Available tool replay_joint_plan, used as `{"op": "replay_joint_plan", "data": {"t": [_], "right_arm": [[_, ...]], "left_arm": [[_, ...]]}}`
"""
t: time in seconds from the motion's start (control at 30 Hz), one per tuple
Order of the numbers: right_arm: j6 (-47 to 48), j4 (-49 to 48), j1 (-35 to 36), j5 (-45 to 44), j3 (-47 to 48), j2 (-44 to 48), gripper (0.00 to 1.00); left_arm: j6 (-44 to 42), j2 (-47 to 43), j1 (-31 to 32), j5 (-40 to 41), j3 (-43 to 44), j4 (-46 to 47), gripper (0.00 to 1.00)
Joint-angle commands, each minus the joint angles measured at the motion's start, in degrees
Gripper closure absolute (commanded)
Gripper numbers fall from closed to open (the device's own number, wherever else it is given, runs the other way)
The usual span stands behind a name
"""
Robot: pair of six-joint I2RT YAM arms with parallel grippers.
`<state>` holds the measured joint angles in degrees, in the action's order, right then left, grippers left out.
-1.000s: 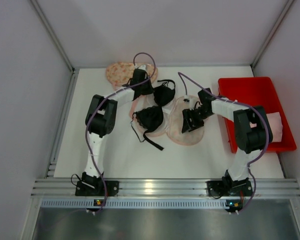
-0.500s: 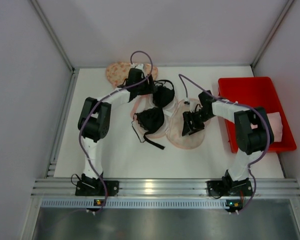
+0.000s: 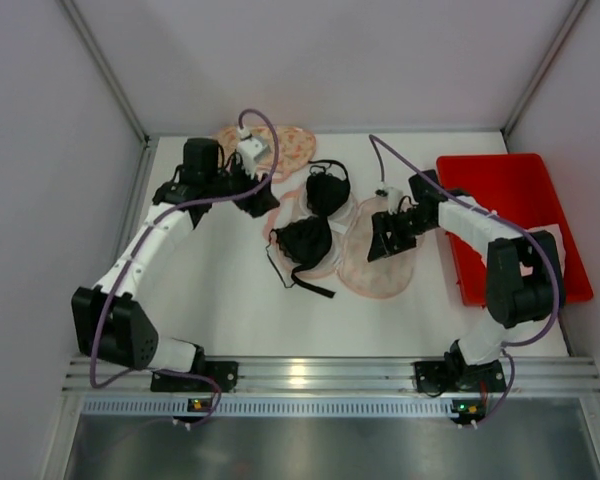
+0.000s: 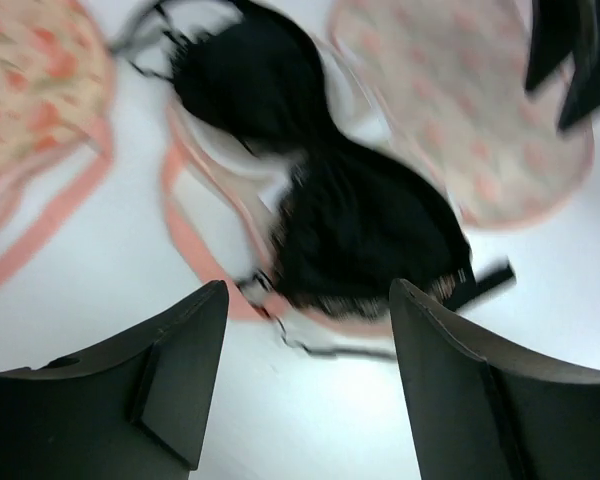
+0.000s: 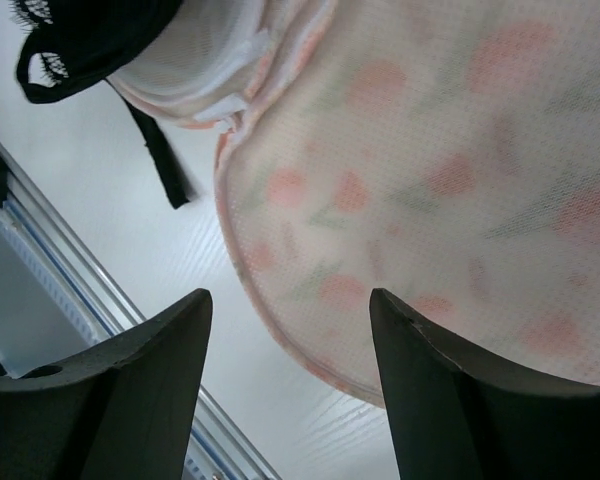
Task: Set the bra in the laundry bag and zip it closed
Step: Adjust the bra in the laundry bag.
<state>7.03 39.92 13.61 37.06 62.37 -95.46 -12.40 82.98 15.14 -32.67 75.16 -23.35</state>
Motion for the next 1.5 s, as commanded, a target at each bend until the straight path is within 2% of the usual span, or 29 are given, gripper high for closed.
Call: {"op": "replay_joint_plan", "data": {"t": [0.0,0.03,0.07,0.13,0.17,0.23,0.27,0.37,0.47,0.6,0.73,1.03,1.13,1.17,1.3,1.37,1.47], "right_arm": [[-0.08,-0.19,-0.60,3.98,2.50,4.05,0.34],[-0.69,-0.54,-0.60,4.51,2.41,4.23,0.34],[-1.13,-0.89,-0.69,4.77,2.41,4.32,0.34],[-2.36,-1.51,-0.60,4.95,3.28,4.14,0.35],[-2.80,-1.95,-0.69,5.04,3.63,3.79,0.35],[-3.94,-2.92,-0.77,4.87,4.77,3.44,0.35],[-4.30,-3.27,-1.03,4.87,5.21,3.09,0.35],[-5.35,-4.24,-1.21,4.25,7.50,2.21,0.35],[-6.41,-4.24,-1.65,4.43,10.31,1.25,0.36],[-6.68,-4.33,-2.27,4.95,12.34,0.01,0.36],[-6.68,-4.24,-3.14,5.65,12.52,-0.61,0.36],[-5.10,-3.45,-4.82,6.10,10.32,1.06,0.36],[-3.87,-2.66,-4.82,6.01,10.84,1.59,0.36],[-3.78,-2.66,-4.82,5.92,11.11,1.68,0.36],[-4.91,-2.83,-4.64,6.53,13.30,0.37,0.36],[-8.33,-4.06,-4.55,8.55,14.18,-1.03,0.36],[-10.28,-4.50,-3.94,9.52,15.76,-2.36,0.36]], "left_arm": [[-25.80,-8.05,0.33,-12.42,-10.18,-15.32,0.29],[-29.05,-10.53,1.03,-10.51,-15.08,-15.23,0.29],[-34.47,-12.82,4.43,-8.49,-17.30,-15.32,0.30],[-38.55,-17.58,10.06,-4.36,-21.69,-15.40,0.33],[-41.01,-18.63,16.18,-1.20,-22.50,-15.67,0.34],[-41.47,-17.77,22.19,2.07,-22.42,-15.67,0.36],[-40.86,-15.33,27.53,3.47,-21.72,-15.67,0.38],[-36.57,-7.09,35.37,7.00,-16.81,-15.67,0.40],[-33.05,1.27,38.81,7.44,-11.01,-15.58,0.38],[-32.07,11.84,40.94,10.16,-4.50,-15.58,0.35],[-33.04,19.84,41.29,14.55,-0.02,-15.40,0.37],[-34.97,28.90,40.94,21.15,0.17,-13.47,0.41],[-35.14,28.47,40.94,19.75,-1.67,-13.73,0.58],[-35.67,26.55,41.03,19.40,-2.64,-13.74,0.70],[-35.94,20.83,41.03,16.85,-7.64,-16.71,0.91],[-35.15,16.98,41.03,14.83,-9.06,-18.56,0.99],[-34.09,12.40,40.94,11.33,-9.68,-22.24,1.00]]}}
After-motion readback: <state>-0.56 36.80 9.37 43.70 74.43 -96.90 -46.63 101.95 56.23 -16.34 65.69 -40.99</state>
